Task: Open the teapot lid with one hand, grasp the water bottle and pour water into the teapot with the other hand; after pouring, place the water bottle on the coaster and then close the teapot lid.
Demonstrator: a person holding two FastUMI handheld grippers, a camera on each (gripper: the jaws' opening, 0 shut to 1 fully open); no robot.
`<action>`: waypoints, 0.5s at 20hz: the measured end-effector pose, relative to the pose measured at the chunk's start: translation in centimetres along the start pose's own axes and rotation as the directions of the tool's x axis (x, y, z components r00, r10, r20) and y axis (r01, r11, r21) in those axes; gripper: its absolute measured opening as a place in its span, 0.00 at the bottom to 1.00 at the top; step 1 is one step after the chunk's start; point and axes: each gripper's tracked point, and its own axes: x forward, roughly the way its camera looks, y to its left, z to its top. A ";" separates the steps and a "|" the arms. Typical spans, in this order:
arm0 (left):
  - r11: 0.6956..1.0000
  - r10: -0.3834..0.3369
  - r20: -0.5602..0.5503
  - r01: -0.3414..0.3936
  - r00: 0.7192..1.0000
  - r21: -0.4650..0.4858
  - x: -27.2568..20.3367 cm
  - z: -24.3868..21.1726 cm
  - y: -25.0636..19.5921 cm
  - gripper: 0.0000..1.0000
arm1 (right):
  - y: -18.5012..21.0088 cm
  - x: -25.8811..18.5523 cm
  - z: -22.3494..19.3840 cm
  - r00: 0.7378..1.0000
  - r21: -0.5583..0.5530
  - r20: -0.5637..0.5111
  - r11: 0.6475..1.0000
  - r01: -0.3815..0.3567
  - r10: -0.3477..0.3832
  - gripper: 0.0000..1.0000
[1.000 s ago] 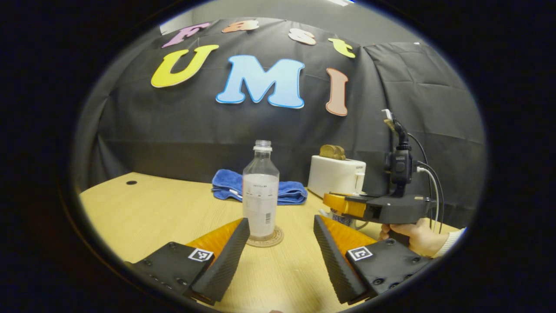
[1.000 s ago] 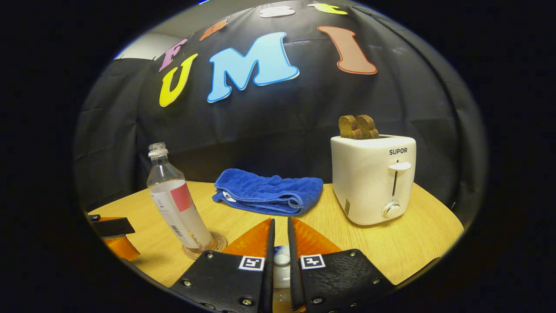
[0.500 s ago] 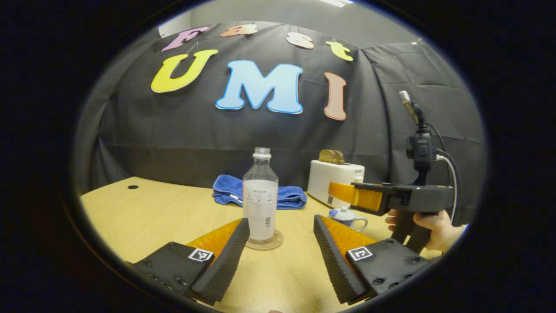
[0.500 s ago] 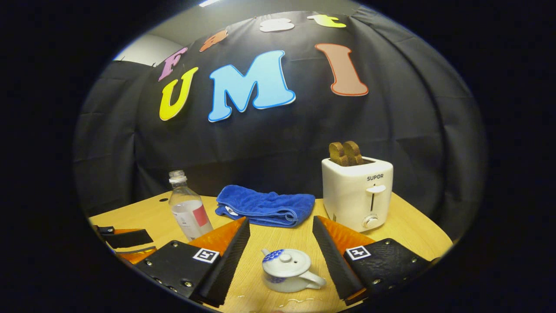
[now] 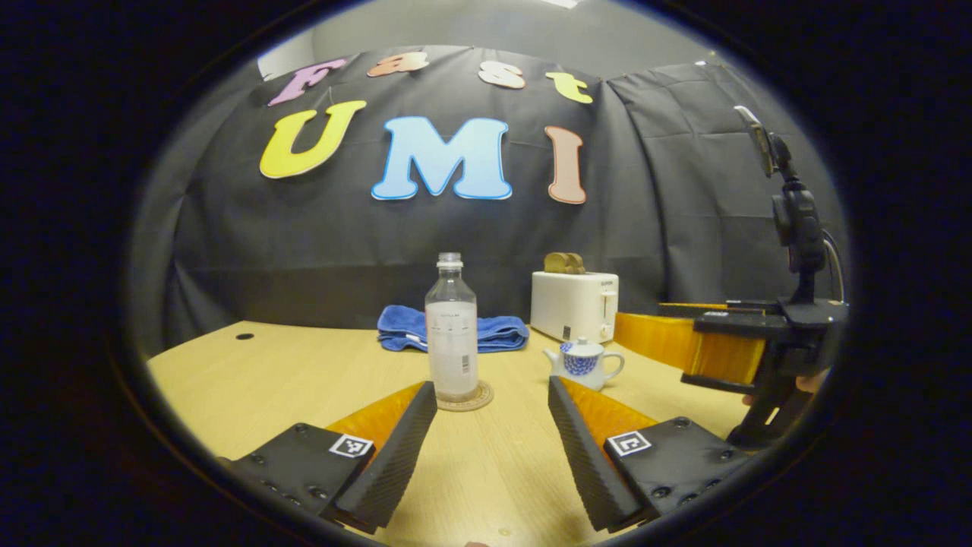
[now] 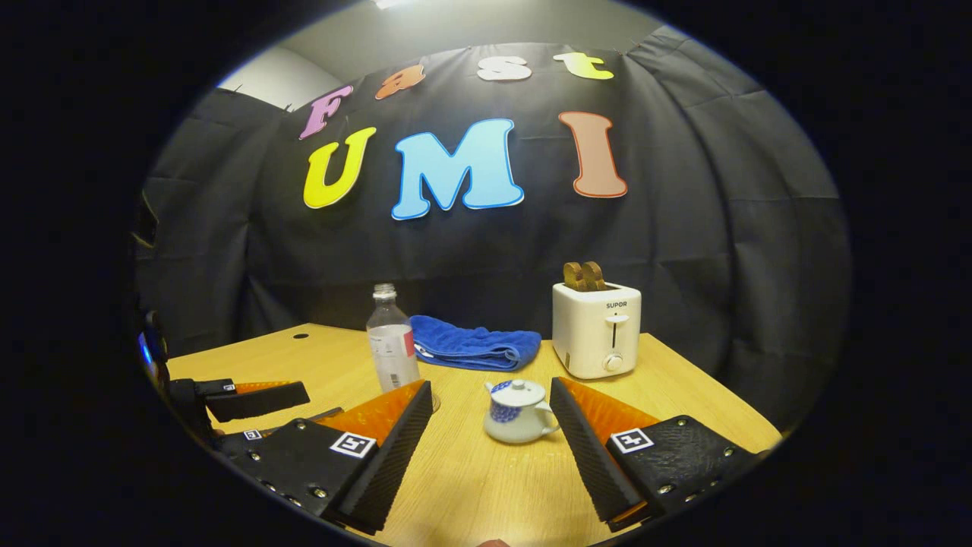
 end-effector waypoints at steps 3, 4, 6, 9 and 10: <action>0.999 0.028 0.008 -0.028 1.000 0.016 -3.2 0.0 0.8 1.00 | 1.5 -2.0 -1.8 1.000 0.017 -0.008 1.000 0.008 -0.008 0.96; 0.999 0.035 0.017 -0.035 0.999 0.021 -3.7 0.2 1.1 1.00 | 1.7 -2.5 -2.3 1.000 0.020 -0.012 1.000 0.018 -0.018 0.96; 0.998 0.046 0.023 -0.047 0.999 0.034 -4.4 0.2 1.5 1.00 | 2.7 -3.2 -3.1 1.000 0.029 -0.027 1.000 0.010 -0.009 0.96; 0.998 0.045 0.046 -0.047 0.998 0.043 -3.9 0.3 1.4 1.00 | 3.2 -3.6 -3.9 0.999 0.028 -0.034 1.000 0.013 -0.012 0.97; 0.998 0.048 0.054 -0.050 0.997 0.038 -4.2 0.4 1.4 1.00 | 3.4 -3.6 -4.2 0.999 0.031 -0.041 0.999 0.012 -0.011 0.97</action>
